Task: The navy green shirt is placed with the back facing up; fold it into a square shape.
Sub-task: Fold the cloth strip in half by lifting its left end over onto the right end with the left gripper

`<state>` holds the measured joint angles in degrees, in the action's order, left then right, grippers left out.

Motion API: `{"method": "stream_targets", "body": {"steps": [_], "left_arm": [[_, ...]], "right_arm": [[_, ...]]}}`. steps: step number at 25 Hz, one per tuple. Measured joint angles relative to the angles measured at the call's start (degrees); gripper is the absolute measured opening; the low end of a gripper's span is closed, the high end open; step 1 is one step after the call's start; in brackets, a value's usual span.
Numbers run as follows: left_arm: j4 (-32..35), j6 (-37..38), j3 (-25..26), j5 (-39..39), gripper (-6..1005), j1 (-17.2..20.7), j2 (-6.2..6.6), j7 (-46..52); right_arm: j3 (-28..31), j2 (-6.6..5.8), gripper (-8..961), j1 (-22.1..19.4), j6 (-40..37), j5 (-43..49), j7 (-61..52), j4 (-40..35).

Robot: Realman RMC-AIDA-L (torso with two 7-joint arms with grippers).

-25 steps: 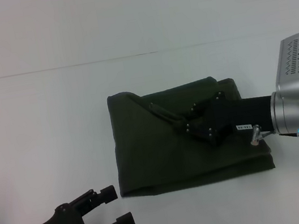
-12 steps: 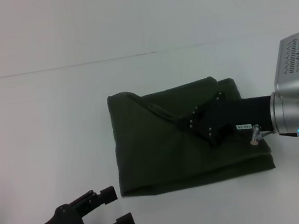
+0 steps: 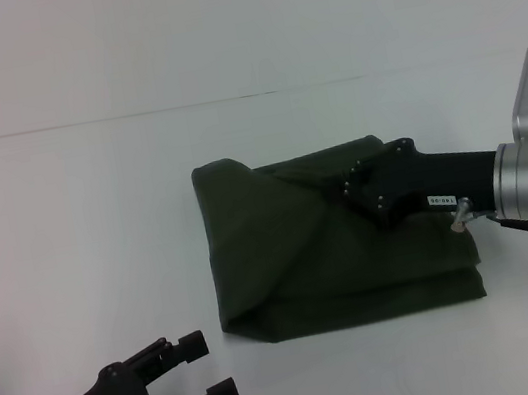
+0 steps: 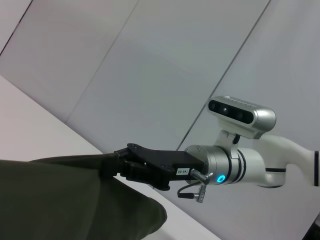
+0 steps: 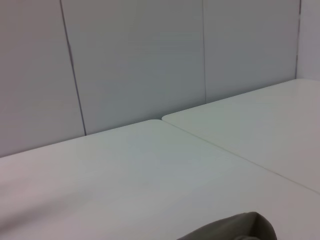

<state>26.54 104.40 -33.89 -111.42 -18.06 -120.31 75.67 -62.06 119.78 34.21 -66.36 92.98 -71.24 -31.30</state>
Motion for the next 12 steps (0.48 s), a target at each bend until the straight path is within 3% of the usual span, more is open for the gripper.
{"method": "stream_targets", "body": {"steps": [12], "left_arm": [[-0.09,-0.6,-0.03,-1.06,937,-0.39,-0.14,0.0]], "right_arm": [[-0.13,0.24,74,-0.01,-0.43,0.38,-0.74,0.2]]}}
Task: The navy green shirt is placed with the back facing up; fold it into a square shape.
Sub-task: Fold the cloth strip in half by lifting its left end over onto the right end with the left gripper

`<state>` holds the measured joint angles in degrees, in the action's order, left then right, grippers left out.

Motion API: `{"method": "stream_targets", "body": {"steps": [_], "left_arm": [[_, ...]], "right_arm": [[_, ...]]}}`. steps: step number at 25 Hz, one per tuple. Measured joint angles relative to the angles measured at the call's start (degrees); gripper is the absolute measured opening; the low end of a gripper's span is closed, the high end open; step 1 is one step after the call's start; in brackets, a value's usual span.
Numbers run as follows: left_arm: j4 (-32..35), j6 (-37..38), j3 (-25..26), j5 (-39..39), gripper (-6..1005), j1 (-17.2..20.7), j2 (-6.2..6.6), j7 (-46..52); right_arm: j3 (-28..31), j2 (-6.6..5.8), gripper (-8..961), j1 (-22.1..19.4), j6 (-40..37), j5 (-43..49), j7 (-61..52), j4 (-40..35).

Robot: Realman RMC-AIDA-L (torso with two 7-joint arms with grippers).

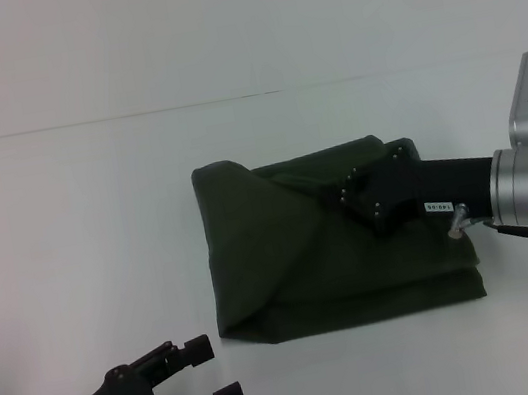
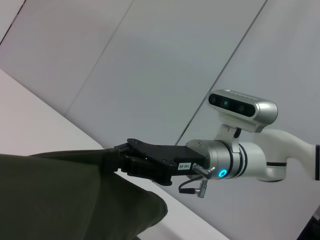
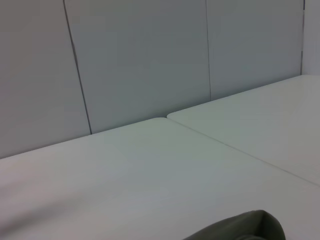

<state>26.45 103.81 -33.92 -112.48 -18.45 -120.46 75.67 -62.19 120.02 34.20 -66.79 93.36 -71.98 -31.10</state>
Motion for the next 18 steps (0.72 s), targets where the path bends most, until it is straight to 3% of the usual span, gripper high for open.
{"method": "stream_targets", "body": {"steps": [8,13,18], "left_arm": [[0.0,-0.01,0.0,-0.02,938,-0.01,-0.03,0.0],[0.0,-0.02,0.0,-0.02,938,-0.01,-0.09,0.0],[0.0,-0.01,0.0,-0.02,937,0.05,-0.12,0.0]], "right_arm": [[-0.01,0.01,91,-0.01,-0.45,-0.1,0.0,0.66],[0.15,-0.03,212,0.0,-0.43,-0.15,0.0,0.77],[0.06,-0.05,208,-0.01,-0.16,0.21,0.0,0.89]]}}
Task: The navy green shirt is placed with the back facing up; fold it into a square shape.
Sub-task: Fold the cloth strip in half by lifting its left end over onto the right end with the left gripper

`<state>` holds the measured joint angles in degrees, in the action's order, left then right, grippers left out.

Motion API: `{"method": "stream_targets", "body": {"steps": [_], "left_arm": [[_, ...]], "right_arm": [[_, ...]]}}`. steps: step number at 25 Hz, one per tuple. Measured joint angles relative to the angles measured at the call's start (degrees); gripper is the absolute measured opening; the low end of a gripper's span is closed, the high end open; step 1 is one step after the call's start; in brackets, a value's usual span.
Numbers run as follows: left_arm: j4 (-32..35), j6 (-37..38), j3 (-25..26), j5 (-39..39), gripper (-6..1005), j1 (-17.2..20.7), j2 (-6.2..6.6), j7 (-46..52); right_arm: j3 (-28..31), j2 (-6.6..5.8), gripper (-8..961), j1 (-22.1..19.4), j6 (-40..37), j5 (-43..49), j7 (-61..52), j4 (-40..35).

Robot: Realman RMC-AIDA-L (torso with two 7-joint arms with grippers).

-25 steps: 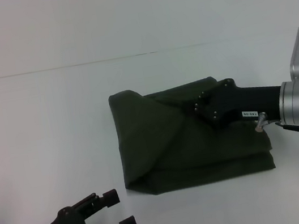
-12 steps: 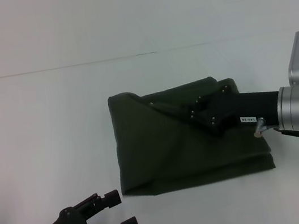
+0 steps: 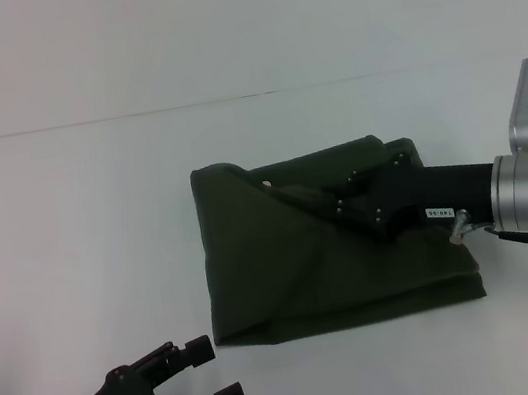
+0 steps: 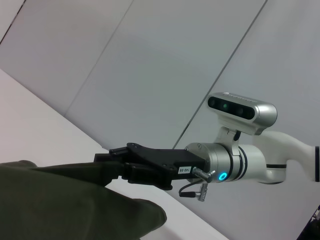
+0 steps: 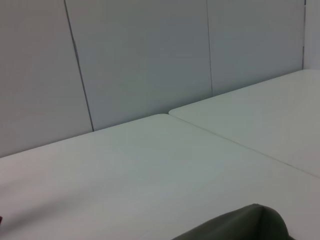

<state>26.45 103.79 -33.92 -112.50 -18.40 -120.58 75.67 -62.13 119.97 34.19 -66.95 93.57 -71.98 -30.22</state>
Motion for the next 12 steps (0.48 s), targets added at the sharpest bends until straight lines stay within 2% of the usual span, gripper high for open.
{"method": "stream_targets", "body": {"steps": [12], "left_arm": [[0.01,0.01,0.0,0.0,937,0.04,-0.11,0.0]], "right_arm": [[-0.83,-0.08,162,0.35,0.08,0.24,0.0,0.59]]}}
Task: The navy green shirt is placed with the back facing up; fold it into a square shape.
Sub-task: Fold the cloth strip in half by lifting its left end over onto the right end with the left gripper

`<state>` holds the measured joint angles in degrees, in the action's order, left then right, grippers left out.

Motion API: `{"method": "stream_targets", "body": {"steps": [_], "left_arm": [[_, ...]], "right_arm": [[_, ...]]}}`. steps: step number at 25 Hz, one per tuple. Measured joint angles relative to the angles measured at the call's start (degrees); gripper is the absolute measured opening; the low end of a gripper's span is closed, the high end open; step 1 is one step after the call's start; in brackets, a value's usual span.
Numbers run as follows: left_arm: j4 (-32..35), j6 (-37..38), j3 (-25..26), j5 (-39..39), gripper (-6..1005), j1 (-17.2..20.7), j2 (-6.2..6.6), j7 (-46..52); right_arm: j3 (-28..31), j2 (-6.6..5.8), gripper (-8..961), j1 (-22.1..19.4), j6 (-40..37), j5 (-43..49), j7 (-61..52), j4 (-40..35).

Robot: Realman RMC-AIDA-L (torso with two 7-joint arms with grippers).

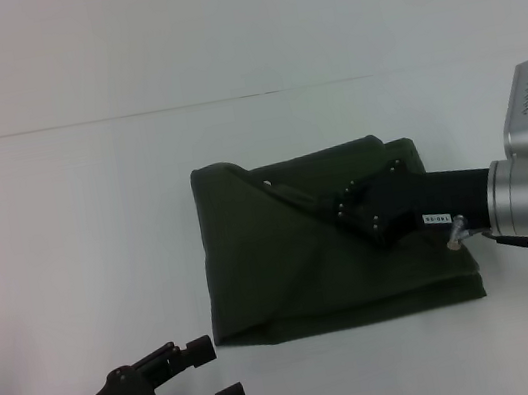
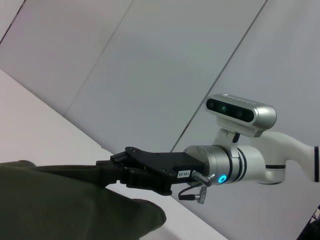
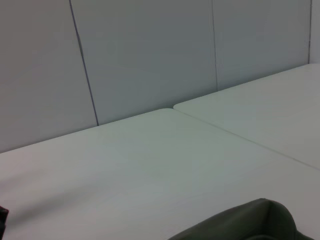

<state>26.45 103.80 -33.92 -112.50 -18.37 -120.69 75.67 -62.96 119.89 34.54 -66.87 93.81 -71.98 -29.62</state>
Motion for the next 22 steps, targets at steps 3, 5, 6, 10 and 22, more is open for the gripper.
{"method": "stream_targets", "body": {"steps": [3,5,6,10,22], "left_arm": [[0.0,0.0,0.0,0.0,937,0.0,0.0,0.0],[0.0,0.0,0.0,0.0,937,0.04,0.01,0.0],[0.0,0.0,0.0,0.0,938,0.06,0.02,0.0],[0.0,0.0,0.0,0.0,938,0.09,0.03,0.0],[0.0,-0.01,0.0,0.0,938,0.0,0.02,0.0]], "right_arm": [[-0.05,-0.02,124,0.0,-0.22,0.0,0.0,-0.25],[-0.06,-0.02,98,-0.02,-0.24,0.0,0.0,-0.29],[-0.06,-0.01,64,-0.02,-0.24,0.0,0.0,-0.3],[0.51,0.01,37,-0.22,-0.27,-0.43,0.0,-0.3],[10.49,0.0,67,-2.79,-0.37,-5.25,-0.4,0.09]]}}
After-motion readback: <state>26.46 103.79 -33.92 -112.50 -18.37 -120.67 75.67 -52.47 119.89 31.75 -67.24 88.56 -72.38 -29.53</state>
